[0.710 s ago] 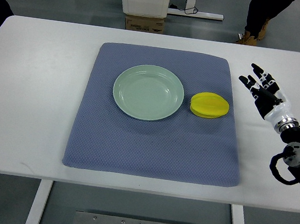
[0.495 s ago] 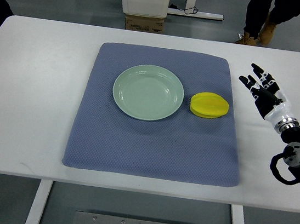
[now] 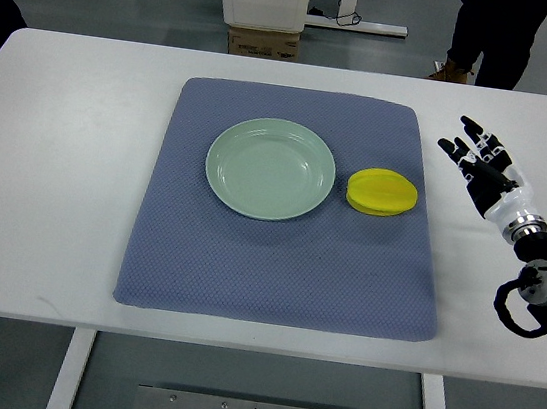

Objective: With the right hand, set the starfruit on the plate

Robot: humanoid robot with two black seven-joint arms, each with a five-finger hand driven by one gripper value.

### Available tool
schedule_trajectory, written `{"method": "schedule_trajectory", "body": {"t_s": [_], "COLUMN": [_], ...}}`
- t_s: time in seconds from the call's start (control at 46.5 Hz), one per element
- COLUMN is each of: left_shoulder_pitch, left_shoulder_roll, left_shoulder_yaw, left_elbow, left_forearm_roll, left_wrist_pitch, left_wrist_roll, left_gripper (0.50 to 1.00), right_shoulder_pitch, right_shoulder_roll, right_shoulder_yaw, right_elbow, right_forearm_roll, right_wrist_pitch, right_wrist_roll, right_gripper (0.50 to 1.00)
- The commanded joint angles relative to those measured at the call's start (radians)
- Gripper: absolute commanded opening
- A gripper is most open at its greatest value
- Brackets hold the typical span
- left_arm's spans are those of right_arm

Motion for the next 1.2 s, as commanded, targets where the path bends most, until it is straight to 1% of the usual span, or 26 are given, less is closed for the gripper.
{"method": "schedule_trajectory", "body": {"t_s": [0.0, 1.183], "left_shoulder_pitch": [0.000, 0.000], "left_shoulder_roll": [0.000, 0.000], "left_shoulder_yaw": [0.000, 0.000], "left_elbow": [0.000, 0.000], "left_forearm_roll": [0.000, 0.000], "left_wrist_pitch": [0.000, 0.000], "left_wrist_roll": [0.000, 0.000], "left_gripper": [1.000, 1.000], "right_shoulder_pitch": [0.000, 0.008], "right_shoulder_roll": [0.004, 0.004], "right_shoulder_yaw": [0.000, 0.002], "right_elbow": [0.000, 0.000], "right_forearm_roll": [0.001, 0.001], "right_wrist_pitch": [0.000, 0.000], "right_wrist_roll": [0.001, 0.002], "right_gripper": [1.000, 1.000]}}
